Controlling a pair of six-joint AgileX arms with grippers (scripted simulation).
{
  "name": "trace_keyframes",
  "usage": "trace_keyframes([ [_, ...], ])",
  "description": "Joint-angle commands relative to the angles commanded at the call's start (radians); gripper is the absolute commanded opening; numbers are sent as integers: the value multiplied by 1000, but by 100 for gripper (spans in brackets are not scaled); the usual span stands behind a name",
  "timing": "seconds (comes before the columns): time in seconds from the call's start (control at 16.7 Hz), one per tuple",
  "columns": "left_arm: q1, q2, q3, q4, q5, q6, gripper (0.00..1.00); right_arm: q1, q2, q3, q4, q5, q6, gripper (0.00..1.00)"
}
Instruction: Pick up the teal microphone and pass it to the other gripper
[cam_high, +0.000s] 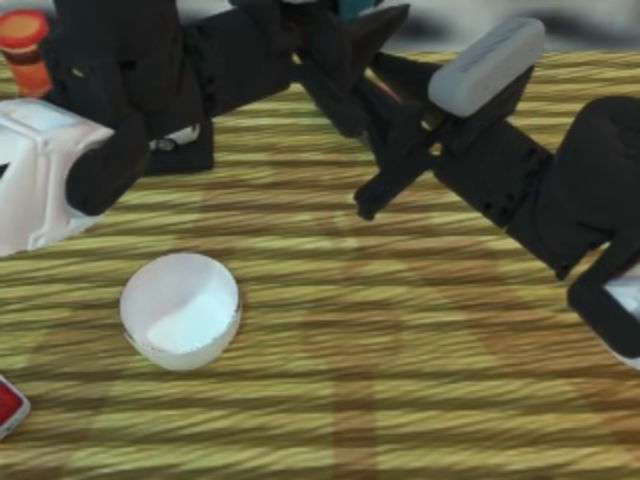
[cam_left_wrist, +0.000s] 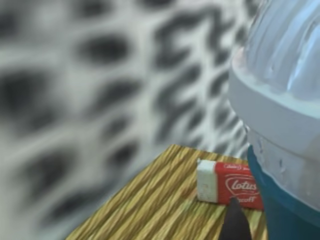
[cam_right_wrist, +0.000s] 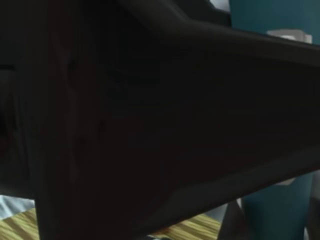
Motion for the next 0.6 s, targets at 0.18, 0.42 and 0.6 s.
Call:
trace_keyframes([
  [0.18,0,0,0,0,0,0,0,0,0,0,0,0,0,60],
  [0.42,0,0,0,0,0,0,0,0,0,0,0,0,0,90],
  [0.6,0,0,0,0,0,0,0,0,0,0,0,0,0,100],
])
